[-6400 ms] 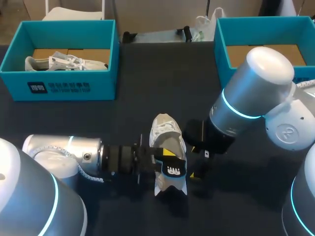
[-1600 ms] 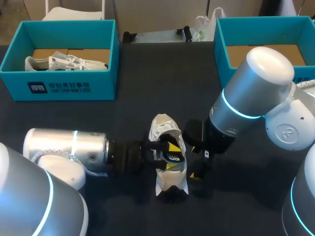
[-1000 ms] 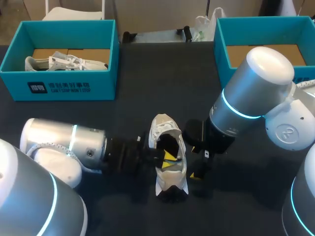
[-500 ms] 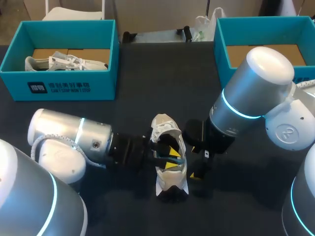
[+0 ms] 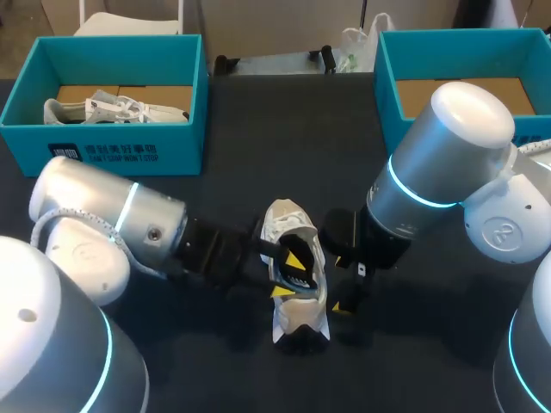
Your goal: Take the shoe out of the shoebox, open the shoe tongue, remove and reinsert the insole, then place the shoe into the shoebox
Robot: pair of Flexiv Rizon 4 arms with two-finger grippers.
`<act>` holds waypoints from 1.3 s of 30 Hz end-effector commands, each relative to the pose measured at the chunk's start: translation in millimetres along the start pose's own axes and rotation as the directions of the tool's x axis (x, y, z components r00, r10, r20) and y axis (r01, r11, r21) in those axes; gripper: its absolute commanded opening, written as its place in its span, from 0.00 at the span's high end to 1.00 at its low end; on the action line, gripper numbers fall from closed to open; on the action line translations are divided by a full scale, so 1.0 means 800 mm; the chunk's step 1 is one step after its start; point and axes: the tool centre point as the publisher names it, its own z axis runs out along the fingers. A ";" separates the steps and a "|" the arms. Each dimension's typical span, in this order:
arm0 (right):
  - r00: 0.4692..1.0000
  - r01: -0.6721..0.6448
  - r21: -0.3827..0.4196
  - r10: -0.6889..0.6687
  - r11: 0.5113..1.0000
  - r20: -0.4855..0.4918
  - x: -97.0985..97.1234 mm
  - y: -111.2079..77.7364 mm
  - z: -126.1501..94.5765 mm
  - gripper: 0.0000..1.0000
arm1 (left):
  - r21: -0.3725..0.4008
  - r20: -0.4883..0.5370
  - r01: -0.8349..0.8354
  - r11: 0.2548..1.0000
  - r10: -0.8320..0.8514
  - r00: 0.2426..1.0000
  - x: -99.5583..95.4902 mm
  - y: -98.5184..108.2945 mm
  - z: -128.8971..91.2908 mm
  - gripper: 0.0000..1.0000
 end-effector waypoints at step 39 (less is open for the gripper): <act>0.994 -0.111 0.047 0.111 0.993 -0.005 -0.015 -0.162 -0.143 0.00 | -0.004 -0.703 -0.208 0.978 0.145 0.696 -0.055 -0.024 -0.115 0.62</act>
